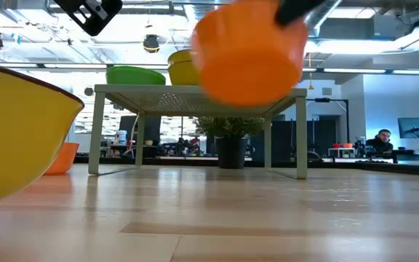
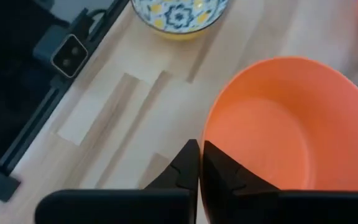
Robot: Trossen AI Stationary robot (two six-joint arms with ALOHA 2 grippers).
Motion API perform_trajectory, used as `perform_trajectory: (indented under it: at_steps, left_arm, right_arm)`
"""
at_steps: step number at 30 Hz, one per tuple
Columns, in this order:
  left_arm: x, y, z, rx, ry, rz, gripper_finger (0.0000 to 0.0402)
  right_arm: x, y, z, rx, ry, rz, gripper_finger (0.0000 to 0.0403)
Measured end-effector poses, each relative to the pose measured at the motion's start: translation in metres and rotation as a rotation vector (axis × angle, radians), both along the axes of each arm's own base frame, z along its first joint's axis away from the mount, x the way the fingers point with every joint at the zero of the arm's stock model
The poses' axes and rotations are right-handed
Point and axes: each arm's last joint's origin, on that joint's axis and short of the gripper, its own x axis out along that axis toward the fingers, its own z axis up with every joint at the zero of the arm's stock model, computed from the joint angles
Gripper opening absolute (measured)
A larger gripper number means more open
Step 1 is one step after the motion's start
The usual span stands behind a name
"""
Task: Pick & Place Mini bowls
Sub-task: Stack the orange bowl on the orange bowl on the shelf
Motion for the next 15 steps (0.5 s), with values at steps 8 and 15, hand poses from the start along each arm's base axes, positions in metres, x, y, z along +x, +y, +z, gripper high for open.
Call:
perform_trajectory:
  at_steps: [8,15]
  left_arm:
    - [0.0,0.0,0.0,0.011,-0.007,-0.007,0.0101]
    - [0.001,0.0,0.002,0.013,-0.025,-0.013,0.0101]
  right_arm:
    - [-0.058,-0.03,0.067,-0.278,-0.182,-0.215,0.0002]
    - [-0.073,-0.08,0.096,-0.354,-0.26,-0.424,0.0001]
